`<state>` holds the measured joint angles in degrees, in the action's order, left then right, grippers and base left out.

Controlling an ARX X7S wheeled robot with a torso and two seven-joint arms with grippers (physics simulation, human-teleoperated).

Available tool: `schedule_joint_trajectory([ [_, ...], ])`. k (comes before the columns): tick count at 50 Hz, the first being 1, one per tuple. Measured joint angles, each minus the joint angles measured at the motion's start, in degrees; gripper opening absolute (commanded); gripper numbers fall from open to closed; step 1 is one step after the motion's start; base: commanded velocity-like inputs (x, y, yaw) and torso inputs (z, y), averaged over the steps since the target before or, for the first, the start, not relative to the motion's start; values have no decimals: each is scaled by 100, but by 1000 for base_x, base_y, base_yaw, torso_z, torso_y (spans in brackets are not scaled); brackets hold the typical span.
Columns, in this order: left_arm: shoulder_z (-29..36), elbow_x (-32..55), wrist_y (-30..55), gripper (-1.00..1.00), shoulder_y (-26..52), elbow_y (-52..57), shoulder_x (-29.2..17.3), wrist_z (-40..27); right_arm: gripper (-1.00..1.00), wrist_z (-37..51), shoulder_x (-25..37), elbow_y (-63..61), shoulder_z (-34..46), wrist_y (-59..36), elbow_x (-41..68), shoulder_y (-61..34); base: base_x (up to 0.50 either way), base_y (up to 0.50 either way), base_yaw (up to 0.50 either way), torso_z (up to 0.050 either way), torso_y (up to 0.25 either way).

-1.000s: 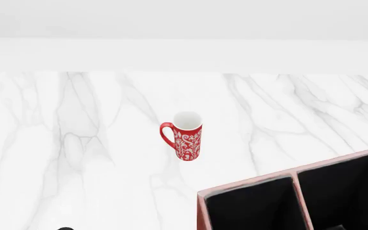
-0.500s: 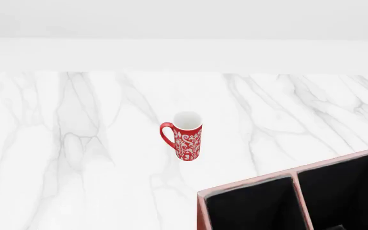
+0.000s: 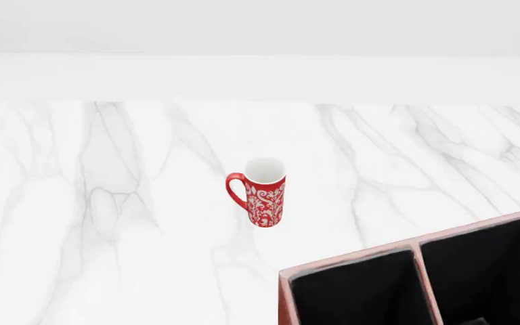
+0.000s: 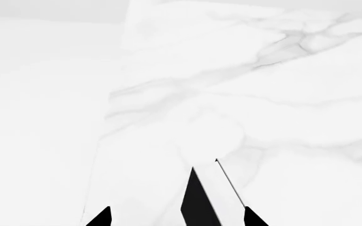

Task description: Pick up the book and place it in the left compartment of the caddy.

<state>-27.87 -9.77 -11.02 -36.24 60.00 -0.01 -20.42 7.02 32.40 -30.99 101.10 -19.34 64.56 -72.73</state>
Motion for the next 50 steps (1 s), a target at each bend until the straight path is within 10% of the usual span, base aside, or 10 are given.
schedule_joint_trajectory([
  [50, 286, -344, 411, 100, 426, 0, 0, 169, 100, -231, 653, 517, 18, 481, -424, 448, 0, 0, 0, 0, 0],
])
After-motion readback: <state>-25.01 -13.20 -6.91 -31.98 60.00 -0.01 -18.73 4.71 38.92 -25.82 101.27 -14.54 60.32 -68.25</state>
